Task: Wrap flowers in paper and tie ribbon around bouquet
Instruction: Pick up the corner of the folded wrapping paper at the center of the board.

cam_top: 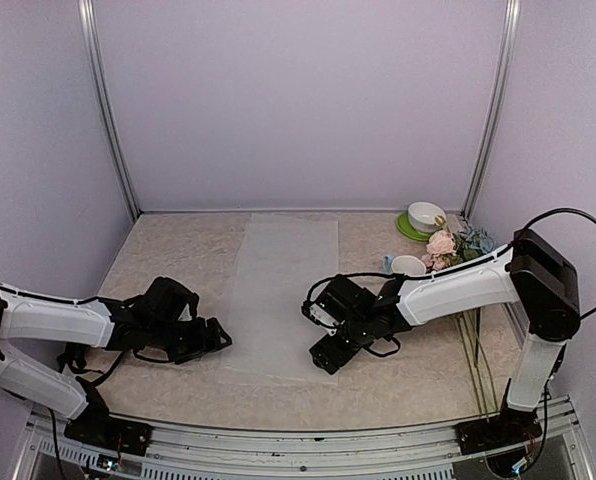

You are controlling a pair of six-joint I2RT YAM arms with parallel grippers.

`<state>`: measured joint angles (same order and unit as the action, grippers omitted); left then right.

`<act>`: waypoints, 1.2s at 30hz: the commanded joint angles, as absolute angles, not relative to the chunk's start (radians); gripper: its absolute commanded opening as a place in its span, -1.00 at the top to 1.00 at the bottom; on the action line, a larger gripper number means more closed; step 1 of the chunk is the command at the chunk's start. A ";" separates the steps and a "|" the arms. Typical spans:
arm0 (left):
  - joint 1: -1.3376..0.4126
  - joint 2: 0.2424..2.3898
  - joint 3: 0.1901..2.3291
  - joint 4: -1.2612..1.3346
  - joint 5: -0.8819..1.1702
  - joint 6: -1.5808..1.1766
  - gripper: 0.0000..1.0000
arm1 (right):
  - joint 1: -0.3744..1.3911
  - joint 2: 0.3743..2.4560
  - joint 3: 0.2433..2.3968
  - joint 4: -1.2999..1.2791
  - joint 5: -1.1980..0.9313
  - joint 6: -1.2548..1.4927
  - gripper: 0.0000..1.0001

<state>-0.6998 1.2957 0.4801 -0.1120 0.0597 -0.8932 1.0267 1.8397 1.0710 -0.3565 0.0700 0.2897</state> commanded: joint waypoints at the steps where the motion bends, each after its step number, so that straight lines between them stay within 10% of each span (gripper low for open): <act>1: -0.731 1.292 0.449 -0.082 0.177 -0.922 -0.66 | 1.030 1.913 1.059 -0.342 -0.008 0.308 -0.74; 19: -0.794 1.327 0.472 0.214 0.263 -0.954 -0.65 | 1.030 1.921 1.044 -0.282 -0.081 0.310 -0.73; 36: -0.799 1.044 0.459 -0.469 -0.108 -1.087 -0.97 | 1.031 1.826 1.124 -0.450 0.133 0.311 -0.76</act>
<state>-0.8089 1.1118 0.5632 -0.3195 -0.0811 -1.0103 1.0267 1.8660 1.1069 -0.3443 0.0704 0.2951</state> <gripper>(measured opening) 0.976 0.876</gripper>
